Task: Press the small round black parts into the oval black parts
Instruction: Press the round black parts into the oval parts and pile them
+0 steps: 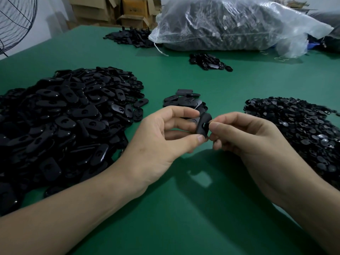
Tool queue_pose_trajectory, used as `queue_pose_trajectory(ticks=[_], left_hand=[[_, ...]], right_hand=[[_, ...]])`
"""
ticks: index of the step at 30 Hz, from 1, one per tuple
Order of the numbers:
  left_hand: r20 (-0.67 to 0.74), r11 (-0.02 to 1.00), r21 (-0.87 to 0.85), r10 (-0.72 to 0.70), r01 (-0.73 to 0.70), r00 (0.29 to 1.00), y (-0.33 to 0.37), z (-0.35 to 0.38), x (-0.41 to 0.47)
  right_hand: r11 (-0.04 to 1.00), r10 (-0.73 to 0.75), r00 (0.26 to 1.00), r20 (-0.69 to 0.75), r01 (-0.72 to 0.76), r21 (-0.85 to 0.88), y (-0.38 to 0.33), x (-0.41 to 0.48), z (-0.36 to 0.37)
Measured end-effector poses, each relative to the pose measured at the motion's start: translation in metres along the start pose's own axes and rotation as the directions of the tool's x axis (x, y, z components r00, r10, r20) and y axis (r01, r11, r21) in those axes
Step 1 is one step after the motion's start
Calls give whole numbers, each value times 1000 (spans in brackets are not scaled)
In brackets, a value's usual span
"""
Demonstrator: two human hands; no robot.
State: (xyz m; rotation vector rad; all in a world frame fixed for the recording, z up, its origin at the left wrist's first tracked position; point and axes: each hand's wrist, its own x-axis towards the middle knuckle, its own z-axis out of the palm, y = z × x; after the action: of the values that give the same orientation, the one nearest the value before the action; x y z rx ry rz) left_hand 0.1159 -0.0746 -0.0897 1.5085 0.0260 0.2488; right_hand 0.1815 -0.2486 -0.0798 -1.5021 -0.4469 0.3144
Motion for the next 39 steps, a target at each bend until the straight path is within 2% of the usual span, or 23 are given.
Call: queue_pose_trajectory(ticks=[7,16,22,24,27,30,33,39], left_hand=[[19,999,33,7,-8,1000,0,-1,0],[17,998,60,19,-20,1000,-2,0,-1],[1,994,106,35,-35,999,-4,0,-2],[0,993,108,36,-36,999,-4,-1,-2],[-16,996,90,32,-31,999,-5,-1,-2],[-17,999,51,20,-20,1000,-4,-2,-1],[-26,999,28,16,-15,1000,-3,-2,-1],[-110,999,-15,31,-33,993,-3,-4,1]], right_hand=[[1000,-20,1000,7,20,-12,0,-1,0],[959,-133,991,-2,129,-253,-4,-1,-1],[870,-221,975,-9,193,-454,-5,-5,-1],[789,-315,949,-11,255,-559,-6,-7,1],[602,-485,873,46,371,-707,-8,-11,5],[419,-576,809,115,413,-809,-7,-12,3],[276,-599,781,176,408,-870,-7,-12,3],[108,-583,757,294,432,-896,-10,-14,8]])
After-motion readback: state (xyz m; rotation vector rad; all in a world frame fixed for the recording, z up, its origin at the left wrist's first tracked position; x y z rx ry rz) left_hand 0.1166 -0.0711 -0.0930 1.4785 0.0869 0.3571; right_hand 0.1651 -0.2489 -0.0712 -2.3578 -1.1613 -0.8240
